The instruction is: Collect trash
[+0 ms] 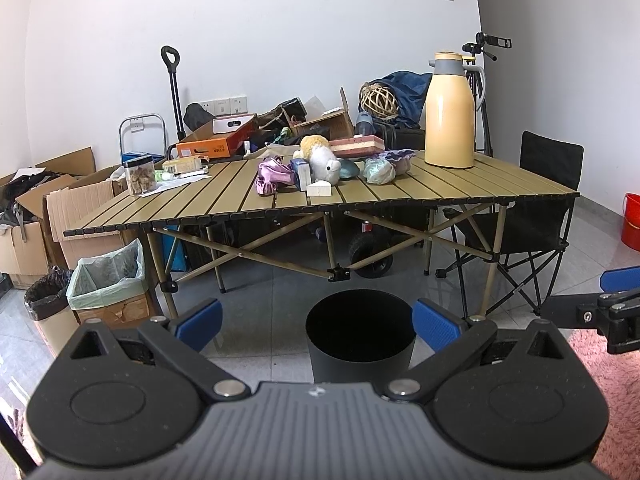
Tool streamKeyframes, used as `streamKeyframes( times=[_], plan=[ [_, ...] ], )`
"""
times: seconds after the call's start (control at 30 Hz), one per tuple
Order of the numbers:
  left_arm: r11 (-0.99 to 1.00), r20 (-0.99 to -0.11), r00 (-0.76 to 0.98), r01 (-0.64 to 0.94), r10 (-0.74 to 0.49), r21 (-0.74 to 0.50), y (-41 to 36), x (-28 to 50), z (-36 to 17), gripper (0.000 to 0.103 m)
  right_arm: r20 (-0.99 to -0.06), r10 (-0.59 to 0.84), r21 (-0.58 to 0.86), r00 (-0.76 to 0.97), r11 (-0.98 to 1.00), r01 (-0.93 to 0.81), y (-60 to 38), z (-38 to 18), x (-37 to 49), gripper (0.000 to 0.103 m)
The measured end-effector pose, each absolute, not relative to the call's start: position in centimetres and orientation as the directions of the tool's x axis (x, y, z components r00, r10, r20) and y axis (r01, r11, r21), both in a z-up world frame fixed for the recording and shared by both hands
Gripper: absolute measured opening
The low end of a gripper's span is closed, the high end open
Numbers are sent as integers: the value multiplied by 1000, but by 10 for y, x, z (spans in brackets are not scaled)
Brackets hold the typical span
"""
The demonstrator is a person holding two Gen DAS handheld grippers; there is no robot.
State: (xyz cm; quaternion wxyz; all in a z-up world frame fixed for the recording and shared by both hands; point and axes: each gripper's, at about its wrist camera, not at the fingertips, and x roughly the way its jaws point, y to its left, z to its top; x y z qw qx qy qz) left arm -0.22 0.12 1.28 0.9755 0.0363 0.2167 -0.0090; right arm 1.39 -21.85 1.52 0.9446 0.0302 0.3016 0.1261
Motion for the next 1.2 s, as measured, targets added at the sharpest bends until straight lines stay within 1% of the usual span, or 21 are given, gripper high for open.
streamKeyframes(
  times=[0.67,1.2],
  plan=[
    [997,-421,907,29,4,73,2,-3,13,103,-559,249,129,791,968,-214,-220,18,19,103],
    [996,-426,904,-2,41,93,8,32,5,103,-537,258,117,803,966,-232,-219,10,66,103]
  ],
)
